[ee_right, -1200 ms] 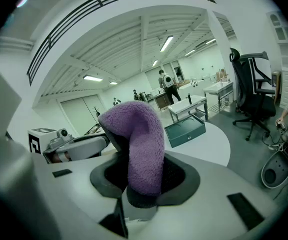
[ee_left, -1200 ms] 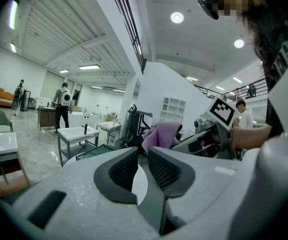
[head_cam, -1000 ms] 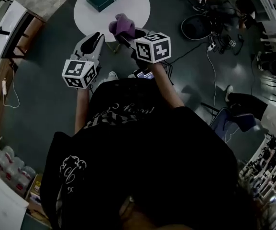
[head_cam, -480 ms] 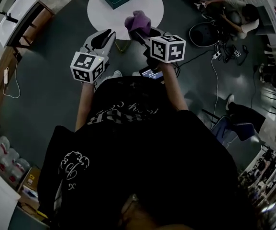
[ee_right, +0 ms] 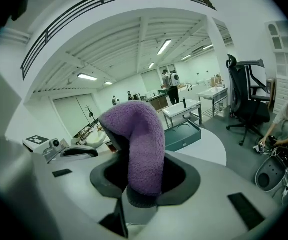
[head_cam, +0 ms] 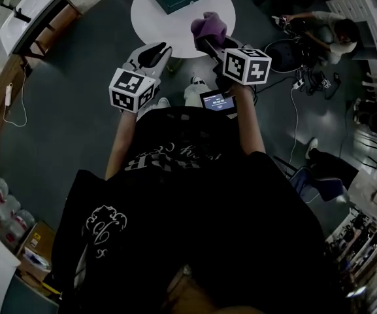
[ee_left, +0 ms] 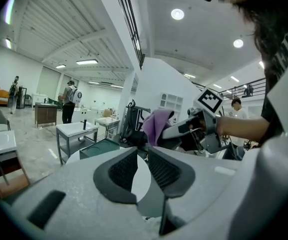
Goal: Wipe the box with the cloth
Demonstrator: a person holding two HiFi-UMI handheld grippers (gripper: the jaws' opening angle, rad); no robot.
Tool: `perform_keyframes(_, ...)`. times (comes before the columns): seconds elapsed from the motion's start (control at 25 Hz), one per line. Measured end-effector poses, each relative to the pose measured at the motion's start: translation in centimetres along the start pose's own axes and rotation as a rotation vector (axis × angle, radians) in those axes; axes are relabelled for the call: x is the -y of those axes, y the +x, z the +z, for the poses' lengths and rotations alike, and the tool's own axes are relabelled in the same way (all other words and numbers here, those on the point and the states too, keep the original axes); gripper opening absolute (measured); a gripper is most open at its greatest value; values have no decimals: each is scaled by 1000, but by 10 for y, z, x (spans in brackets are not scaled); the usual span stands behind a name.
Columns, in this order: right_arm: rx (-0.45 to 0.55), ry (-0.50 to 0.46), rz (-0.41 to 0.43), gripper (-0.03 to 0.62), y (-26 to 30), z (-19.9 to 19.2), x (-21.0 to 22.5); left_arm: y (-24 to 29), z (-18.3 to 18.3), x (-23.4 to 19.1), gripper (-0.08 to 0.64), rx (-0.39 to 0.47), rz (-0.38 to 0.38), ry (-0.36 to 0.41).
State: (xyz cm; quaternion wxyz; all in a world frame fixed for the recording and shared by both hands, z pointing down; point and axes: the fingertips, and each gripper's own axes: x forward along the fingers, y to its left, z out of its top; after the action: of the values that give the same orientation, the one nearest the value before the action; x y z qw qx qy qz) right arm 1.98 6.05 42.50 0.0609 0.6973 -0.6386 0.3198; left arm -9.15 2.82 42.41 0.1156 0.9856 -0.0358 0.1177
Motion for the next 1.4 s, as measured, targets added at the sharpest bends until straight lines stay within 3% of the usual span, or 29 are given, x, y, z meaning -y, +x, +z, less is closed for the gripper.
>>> perform_keyframes(0.36,-39,-89,52,110,43,42,41,36,3,-33,60,8,114,-57)
perform_keyframes(0.92,-248,-260,272,110,155,83,116,124,7,-85,60,-45,372,-172)
perform_keyframes(1.16,-309,-300,360,110,216,92,127,144,9,-110,60,-52,476,-192)
perform_keyframes(1.4,-378,-358,410,110,276,81,119,160,-1,-123,60,-86,519,-200)
